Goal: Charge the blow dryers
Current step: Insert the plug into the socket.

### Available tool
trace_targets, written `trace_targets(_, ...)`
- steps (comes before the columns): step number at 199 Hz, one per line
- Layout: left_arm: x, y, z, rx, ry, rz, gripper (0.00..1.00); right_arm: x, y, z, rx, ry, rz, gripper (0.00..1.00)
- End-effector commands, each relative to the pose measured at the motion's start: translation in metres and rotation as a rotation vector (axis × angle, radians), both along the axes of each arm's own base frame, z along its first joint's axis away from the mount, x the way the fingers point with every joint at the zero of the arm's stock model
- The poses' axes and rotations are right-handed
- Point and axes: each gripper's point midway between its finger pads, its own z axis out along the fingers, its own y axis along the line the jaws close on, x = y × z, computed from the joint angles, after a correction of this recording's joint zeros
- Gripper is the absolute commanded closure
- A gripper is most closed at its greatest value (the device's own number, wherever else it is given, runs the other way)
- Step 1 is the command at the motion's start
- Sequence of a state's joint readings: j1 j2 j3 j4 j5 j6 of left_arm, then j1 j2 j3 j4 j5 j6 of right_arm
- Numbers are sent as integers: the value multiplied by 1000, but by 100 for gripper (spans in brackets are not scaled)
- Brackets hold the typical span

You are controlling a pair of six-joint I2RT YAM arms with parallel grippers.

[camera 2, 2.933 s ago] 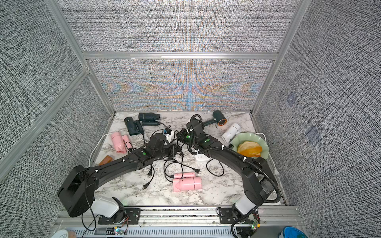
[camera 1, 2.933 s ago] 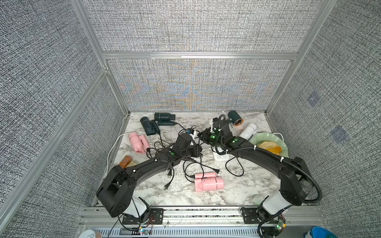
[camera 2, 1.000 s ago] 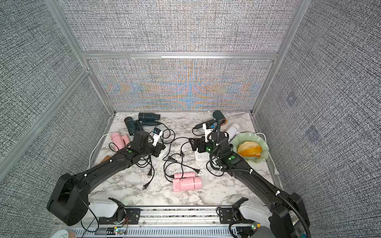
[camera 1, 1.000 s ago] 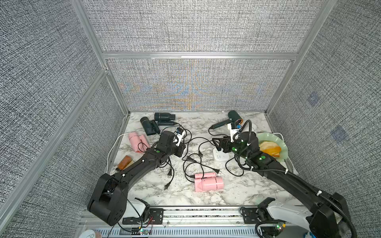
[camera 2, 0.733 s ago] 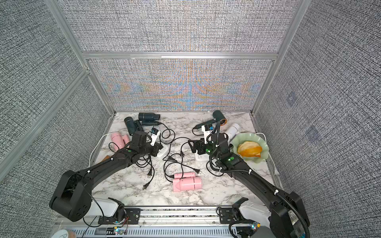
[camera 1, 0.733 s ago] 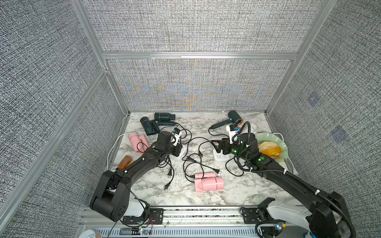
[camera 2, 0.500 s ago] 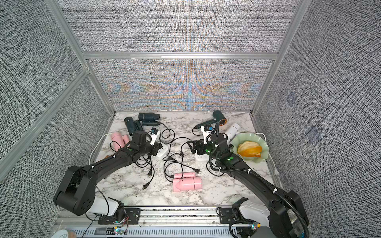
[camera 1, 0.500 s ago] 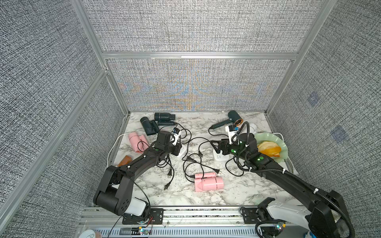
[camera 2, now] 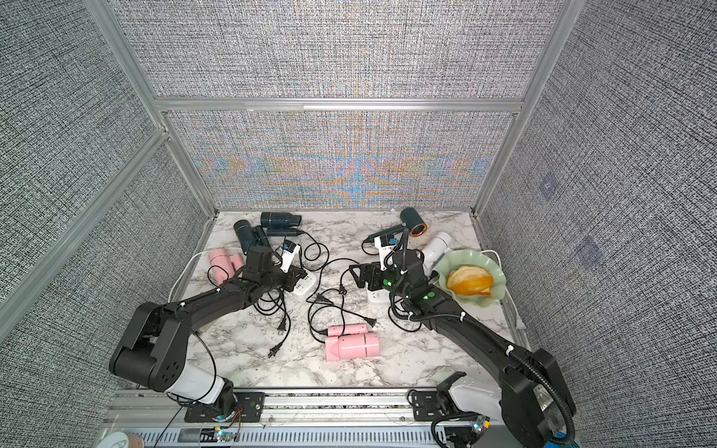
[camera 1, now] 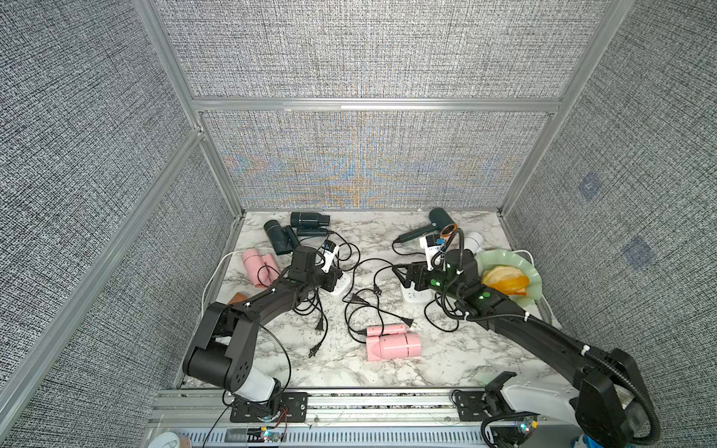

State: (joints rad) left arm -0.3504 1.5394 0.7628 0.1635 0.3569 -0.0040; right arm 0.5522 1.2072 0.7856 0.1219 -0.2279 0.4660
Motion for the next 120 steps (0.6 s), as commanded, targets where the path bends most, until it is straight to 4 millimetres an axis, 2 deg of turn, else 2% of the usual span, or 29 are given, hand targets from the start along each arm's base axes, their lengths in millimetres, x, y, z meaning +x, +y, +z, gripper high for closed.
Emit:
trace_targets(1, 4, -4, 4, -28, -35, -26, 92, 2, 5, 8, 21, -13, 2, 10)
trace_targets(26, 4, -5, 0, -44, -31, -41, 92, 3, 7, 13, 21, -22, -3, 10)
trace_targets(120, 11, -7, -7, -78, -29, -56, 91, -1, 14, 9, -8, -14, 2, 10)
